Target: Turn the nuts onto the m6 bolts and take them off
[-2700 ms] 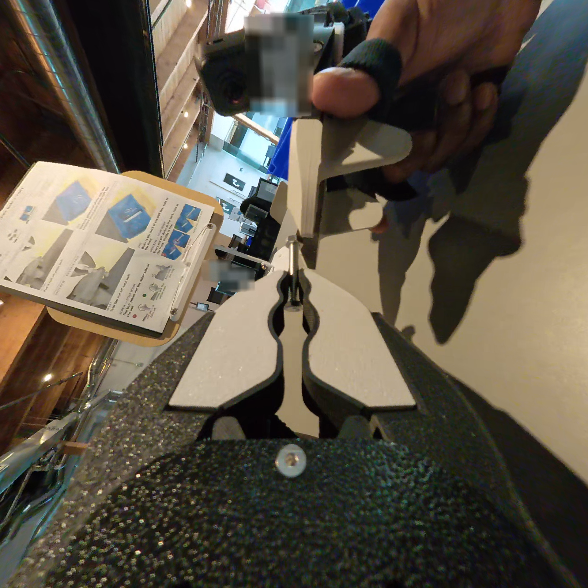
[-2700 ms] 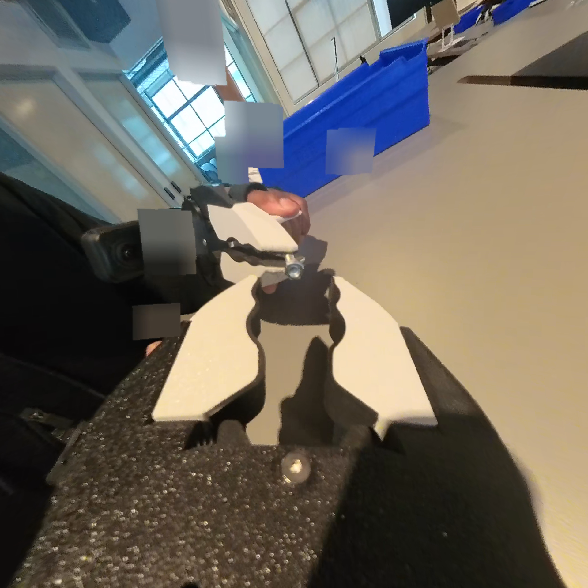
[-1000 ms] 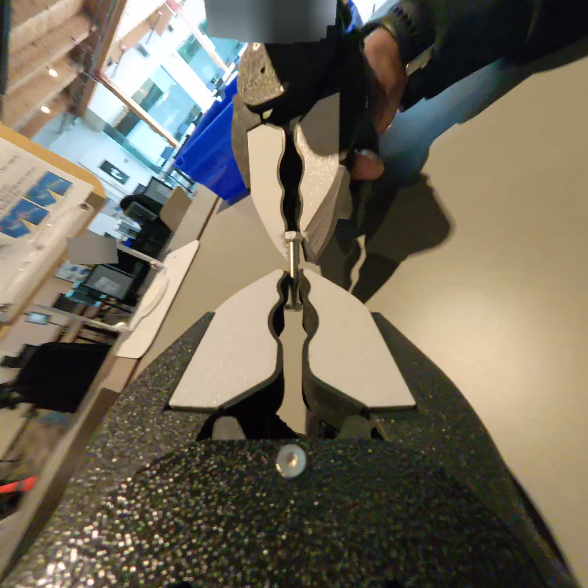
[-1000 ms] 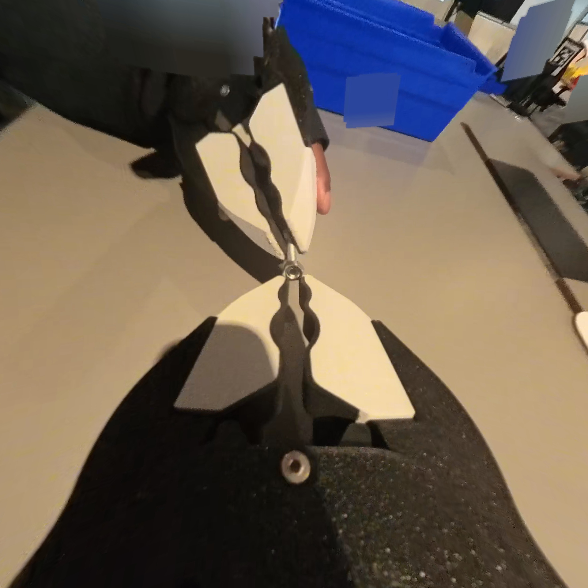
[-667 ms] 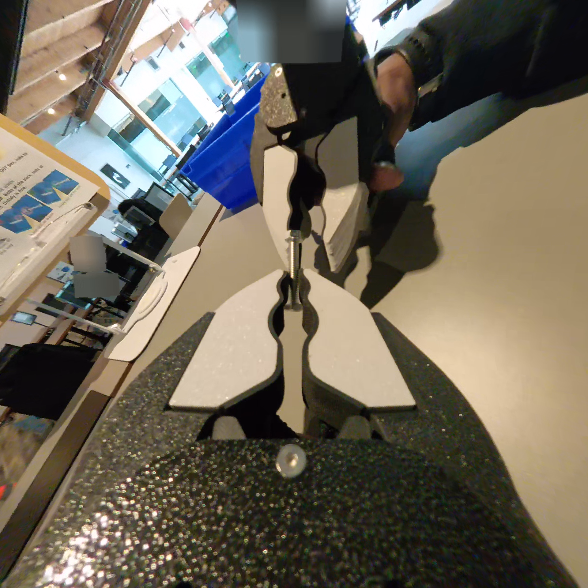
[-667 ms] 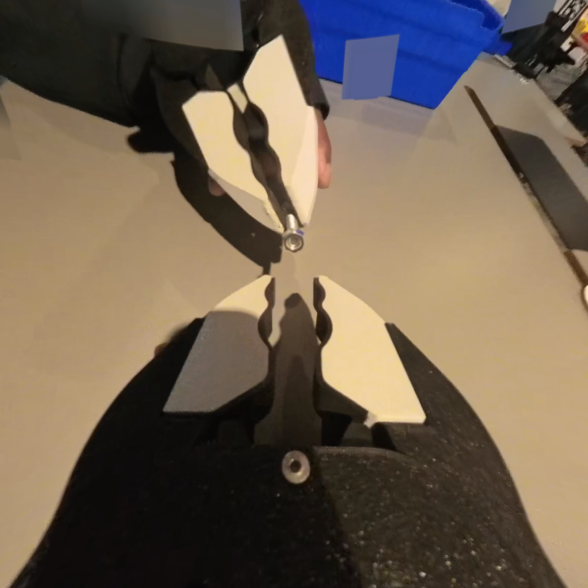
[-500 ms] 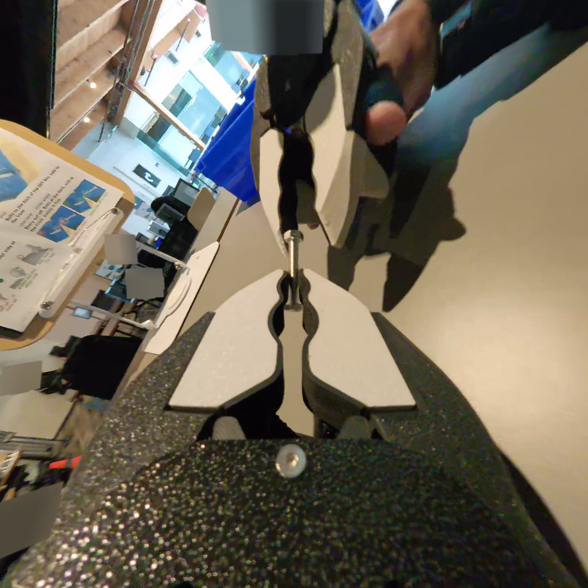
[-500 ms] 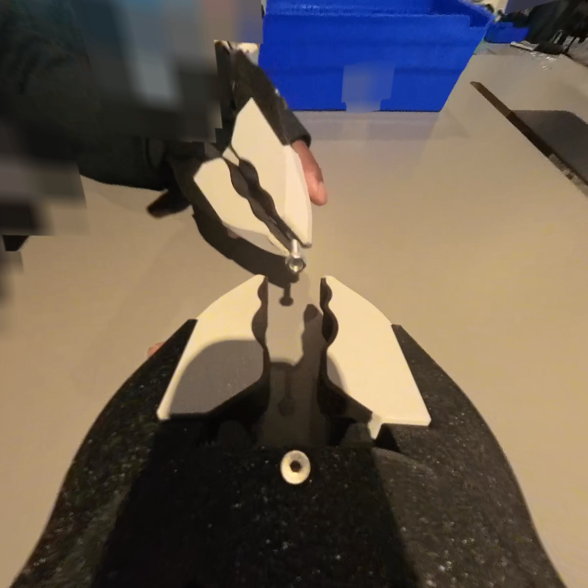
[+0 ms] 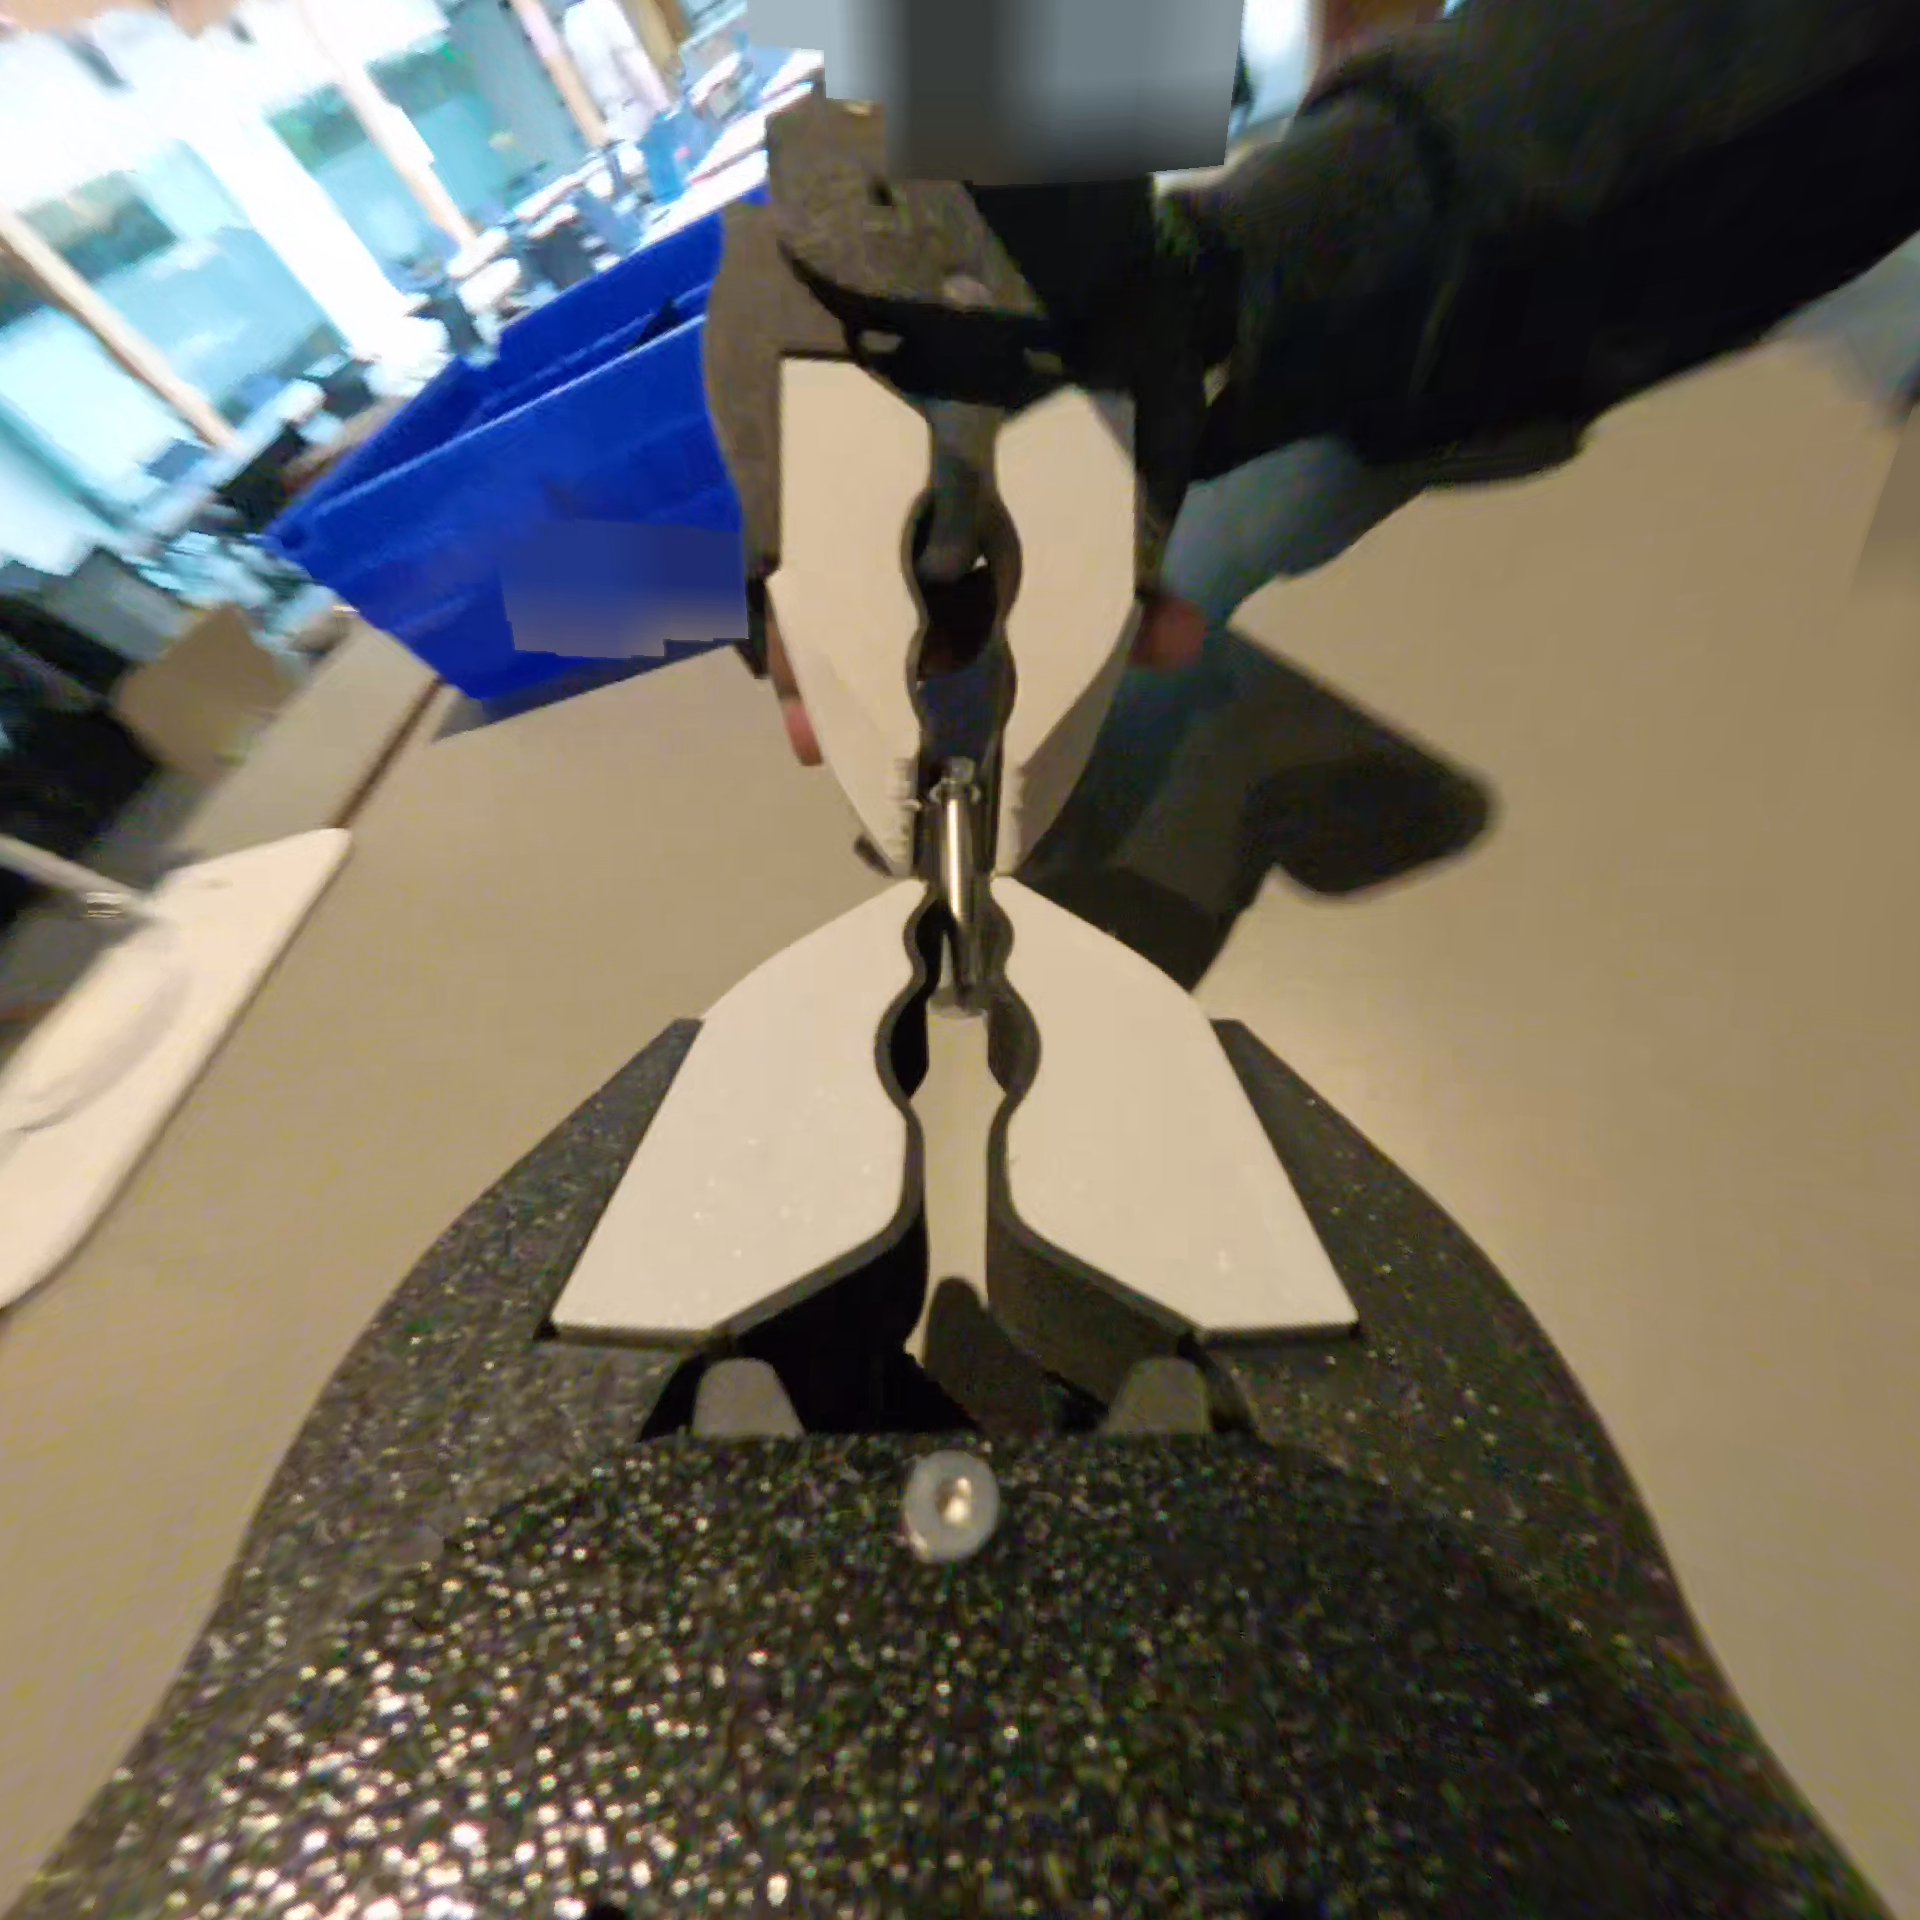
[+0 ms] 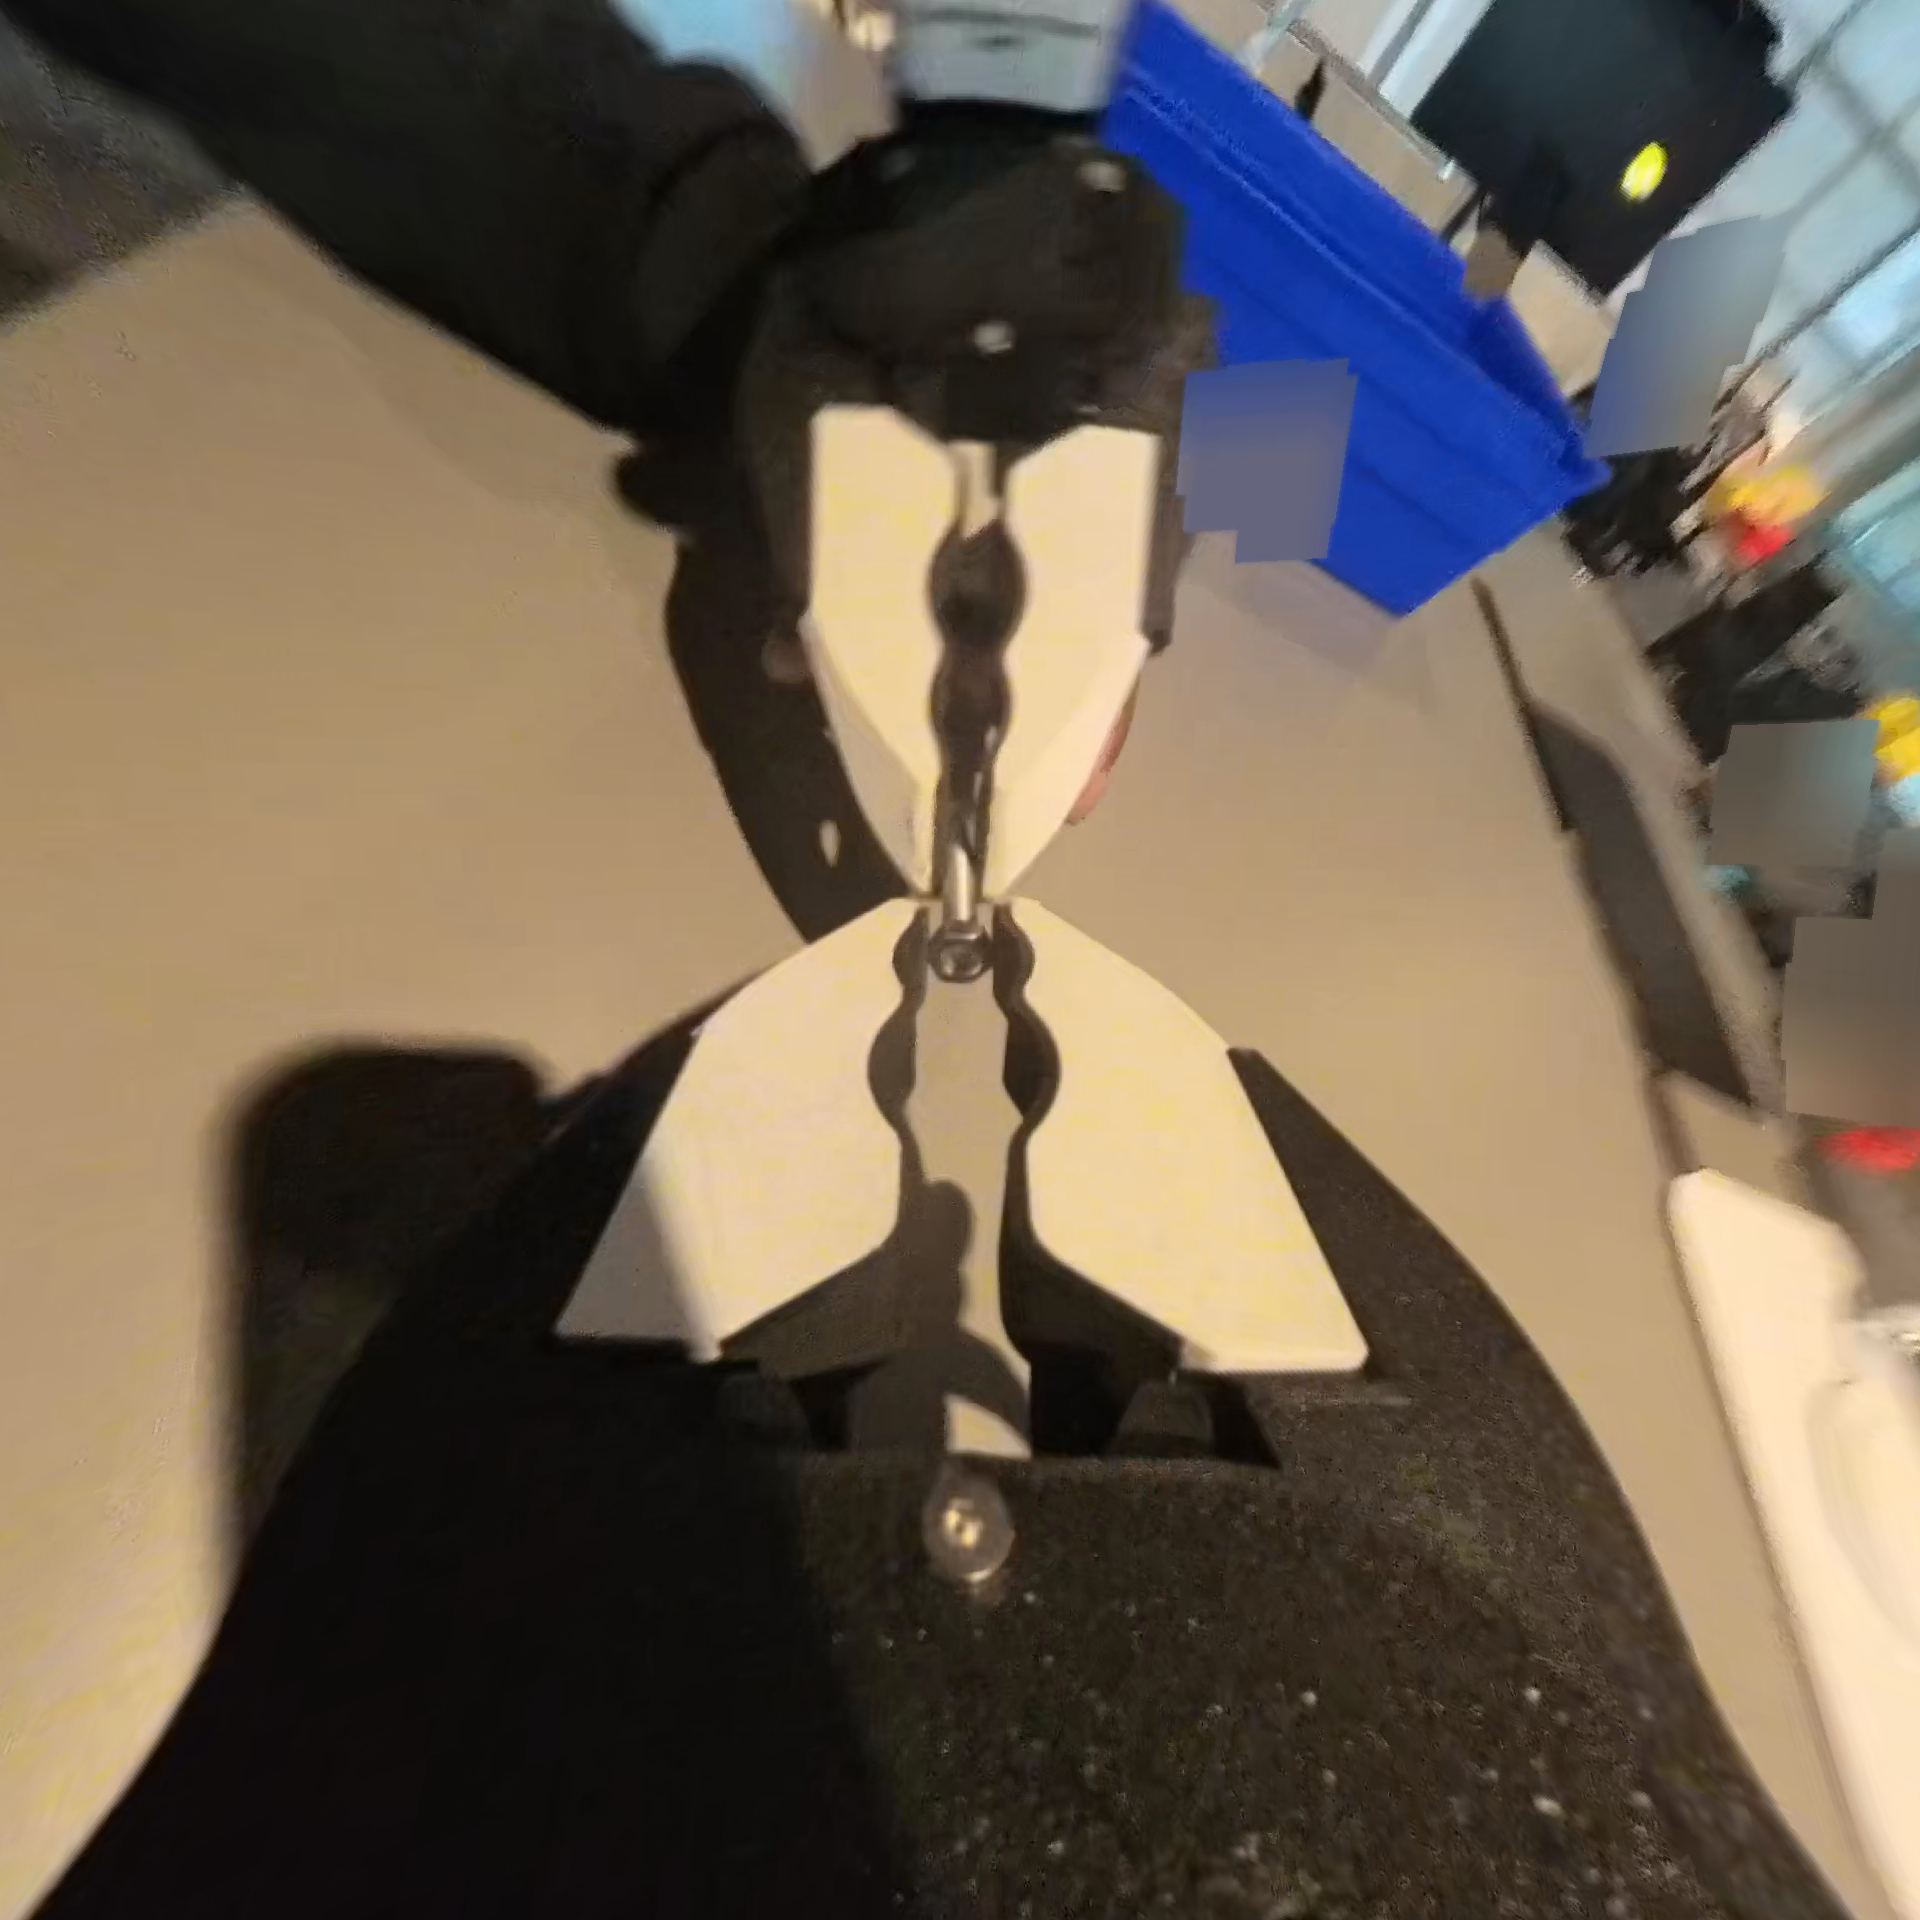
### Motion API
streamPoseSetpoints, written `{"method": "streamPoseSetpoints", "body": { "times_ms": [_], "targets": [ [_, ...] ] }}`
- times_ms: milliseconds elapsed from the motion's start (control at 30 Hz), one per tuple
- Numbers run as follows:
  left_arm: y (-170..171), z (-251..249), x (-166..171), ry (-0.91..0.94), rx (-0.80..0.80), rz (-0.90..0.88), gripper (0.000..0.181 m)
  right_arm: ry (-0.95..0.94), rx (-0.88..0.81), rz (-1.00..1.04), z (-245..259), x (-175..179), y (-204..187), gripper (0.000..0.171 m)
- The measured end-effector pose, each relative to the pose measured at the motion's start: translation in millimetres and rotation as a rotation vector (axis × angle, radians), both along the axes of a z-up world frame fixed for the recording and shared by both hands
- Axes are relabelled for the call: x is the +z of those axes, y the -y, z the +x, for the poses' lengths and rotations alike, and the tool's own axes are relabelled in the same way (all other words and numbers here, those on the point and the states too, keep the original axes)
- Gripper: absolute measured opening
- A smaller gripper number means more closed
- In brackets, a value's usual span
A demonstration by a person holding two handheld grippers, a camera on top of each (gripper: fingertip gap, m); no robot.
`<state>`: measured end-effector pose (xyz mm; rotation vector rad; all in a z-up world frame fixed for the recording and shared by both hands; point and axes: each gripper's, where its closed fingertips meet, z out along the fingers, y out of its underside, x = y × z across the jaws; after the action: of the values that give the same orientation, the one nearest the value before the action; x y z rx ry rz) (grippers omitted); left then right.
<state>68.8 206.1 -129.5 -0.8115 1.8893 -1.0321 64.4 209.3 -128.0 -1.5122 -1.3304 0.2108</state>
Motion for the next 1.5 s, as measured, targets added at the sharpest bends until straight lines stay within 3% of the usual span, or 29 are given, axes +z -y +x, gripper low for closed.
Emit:
{"method": "streamPoseSetpoints", "body": {
  "times_ms": [100, 200, 300, 367, 600, 733, 933, 1033, 1200, 1300, 1367, 1433, 1500],
  "targets": [
    [12, -8, 9, -0.041, -0.093, -0.164, 0.005, 0.158, 0.037, 0.182, -5, 5, 10, 0.012],
    [13, -7, 8, -0.025, -0.079, -0.132, 0.005, 0.152, -0.028, 0.218, -4, 5, 11, 0.012],
    [9, -2, 10, 0.048, -0.013, -0.061, 0.005, -0.027, -0.133, 0.060, 5, -3, 10, 0.035],
    [6, 1, 13, 0.112, 0.046, 0.008, 0.005, -0.157, -0.153, -0.105, 6, -6, 15, 0.042],
    [4, 11, 14, 0.243, 0.162, 0.303, 0.005, -0.556, -0.150, -0.404, 18, 19, 20, 0.035],
    [6, 10, 17, 0.285, 0.189, 0.394, 0.006, -0.662, -0.134, -0.513, 21, 24, 21, 0.032],
    [14, 7, 16, 0.291, 0.183, 0.425, 0.005, -0.616, -0.168, -0.547, 16, 15, 17, 0.030],
    [15, 8, 12, 0.264, 0.177, 0.409, 0.006, -0.571, -0.136, -0.510, 12, 14, 22, 0.011],
    [27, 5, 9, 0.168, 0.084, 0.132, 0.005, -0.329, -0.088, -0.138, 10, 13, 31, 0.010],
    [28, 5, 7, 0.130, 0.062, 0.090, 0.005, -0.215, -0.096, 0.025, 11, 10, 31, 0.010],
    [27, 4, 12, 0.160, 0.075, 0.069, 0.005, -0.242, -0.121, 0.016, 12, 14, 30, 0.016],
    [24, 4, 16, 0.191, 0.099, 0.072, 0.005, -0.300, -0.148, -0.064, 15, 15, 28, 0.033],
    [22, 3, 16, 0.210, 0.124, 0.101, 0.005, -0.376, -0.145, -0.179, 15, 15, 28, 0.035]
  ]
}}
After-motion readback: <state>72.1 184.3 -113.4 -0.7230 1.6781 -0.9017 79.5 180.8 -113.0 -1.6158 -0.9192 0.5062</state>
